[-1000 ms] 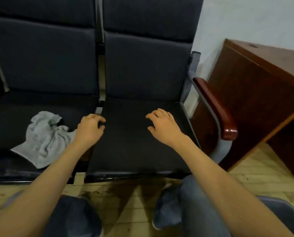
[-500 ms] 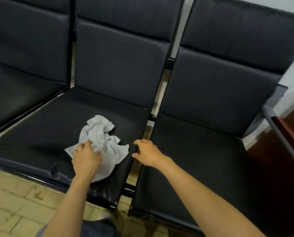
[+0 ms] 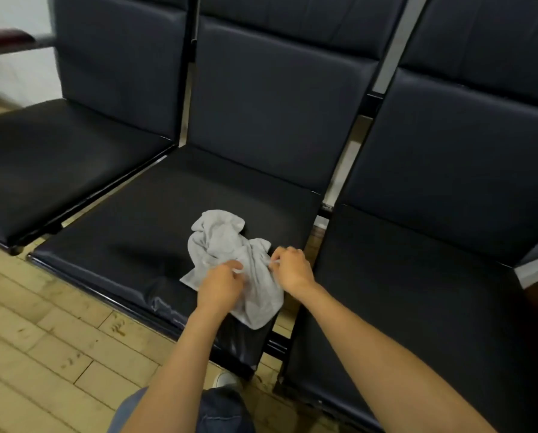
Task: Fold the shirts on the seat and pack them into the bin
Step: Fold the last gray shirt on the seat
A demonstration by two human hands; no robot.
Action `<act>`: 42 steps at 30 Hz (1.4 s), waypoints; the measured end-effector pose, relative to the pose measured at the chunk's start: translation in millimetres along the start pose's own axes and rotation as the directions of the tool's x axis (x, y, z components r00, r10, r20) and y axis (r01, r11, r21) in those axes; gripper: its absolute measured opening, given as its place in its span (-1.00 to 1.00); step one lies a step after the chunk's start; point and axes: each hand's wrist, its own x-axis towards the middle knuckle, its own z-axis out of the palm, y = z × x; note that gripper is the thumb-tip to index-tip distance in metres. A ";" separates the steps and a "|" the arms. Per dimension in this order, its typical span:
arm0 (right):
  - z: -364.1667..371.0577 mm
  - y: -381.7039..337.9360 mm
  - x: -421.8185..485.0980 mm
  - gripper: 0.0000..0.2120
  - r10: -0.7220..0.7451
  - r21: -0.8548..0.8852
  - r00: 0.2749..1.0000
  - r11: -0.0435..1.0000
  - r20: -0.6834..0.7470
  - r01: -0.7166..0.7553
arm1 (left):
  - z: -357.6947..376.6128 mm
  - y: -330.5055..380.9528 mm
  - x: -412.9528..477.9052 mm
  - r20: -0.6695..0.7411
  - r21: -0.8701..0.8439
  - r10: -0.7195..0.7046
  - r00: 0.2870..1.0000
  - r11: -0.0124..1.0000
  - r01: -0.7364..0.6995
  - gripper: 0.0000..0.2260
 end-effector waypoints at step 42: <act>-90.3 249.4 -197.2 -0.23 0.320 0.508 0.945 0.826 -0.065 -0.245 | 175.1 131.7 -65.8 0.435 0.650 0.313 0.844 0.540 -0.535 -0.49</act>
